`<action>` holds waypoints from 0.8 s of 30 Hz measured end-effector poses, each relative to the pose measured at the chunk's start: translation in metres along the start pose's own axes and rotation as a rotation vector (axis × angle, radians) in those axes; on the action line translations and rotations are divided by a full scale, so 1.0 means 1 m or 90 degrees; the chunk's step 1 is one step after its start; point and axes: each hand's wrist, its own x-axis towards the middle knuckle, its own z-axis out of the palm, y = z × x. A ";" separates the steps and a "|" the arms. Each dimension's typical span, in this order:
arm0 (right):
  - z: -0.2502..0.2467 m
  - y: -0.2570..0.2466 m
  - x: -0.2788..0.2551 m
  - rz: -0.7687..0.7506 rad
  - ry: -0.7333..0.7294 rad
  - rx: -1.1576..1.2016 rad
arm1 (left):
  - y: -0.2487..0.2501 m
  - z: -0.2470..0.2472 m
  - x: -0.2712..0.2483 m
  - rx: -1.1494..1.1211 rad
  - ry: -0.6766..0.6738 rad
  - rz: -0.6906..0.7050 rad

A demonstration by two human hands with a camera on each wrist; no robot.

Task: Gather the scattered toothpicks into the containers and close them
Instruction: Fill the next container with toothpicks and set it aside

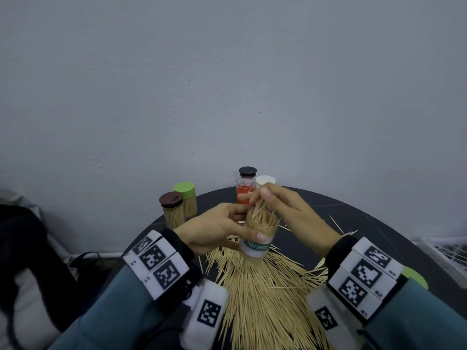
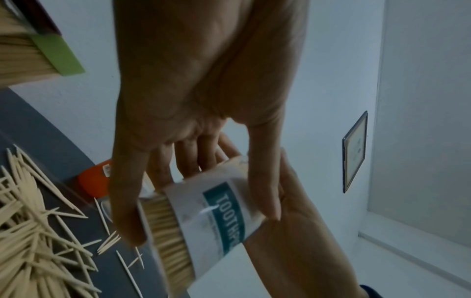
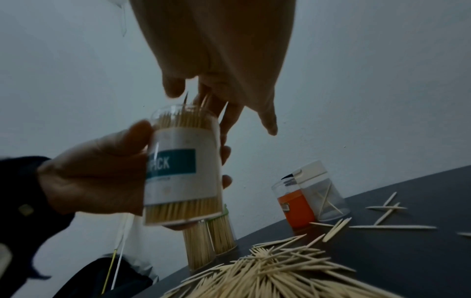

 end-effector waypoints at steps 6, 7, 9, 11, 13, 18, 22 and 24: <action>0.000 0.006 0.000 0.007 0.009 -0.055 | 0.001 0.000 0.001 -0.056 0.023 0.017; 0.001 0.007 0.000 0.017 -0.001 -0.056 | 0.001 0.000 0.001 -0.060 0.027 0.019; 0.004 0.008 -0.001 0.029 -0.029 -0.071 | 0.000 0.001 0.001 -0.040 0.028 0.018; 0.006 0.009 -0.001 0.031 -0.040 -0.135 | -0.001 0.003 0.002 -0.016 0.023 0.006; 0.006 0.011 -0.002 0.032 -0.035 -0.173 | -0.002 0.005 0.002 -0.010 0.018 -0.004; 0.003 0.007 -0.002 0.051 -0.021 -0.117 | 0.000 -0.005 0.001 -0.071 0.042 0.020; 0.001 0.004 -0.001 0.049 -0.015 -0.150 | 0.001 -0.010 0.002 -0.108 0.063 0.026; 0.002 0.002 -0.002 0.043 -0.009 -0.187 | 0.001 -0.010 0.002 -0.111 0.063 0.027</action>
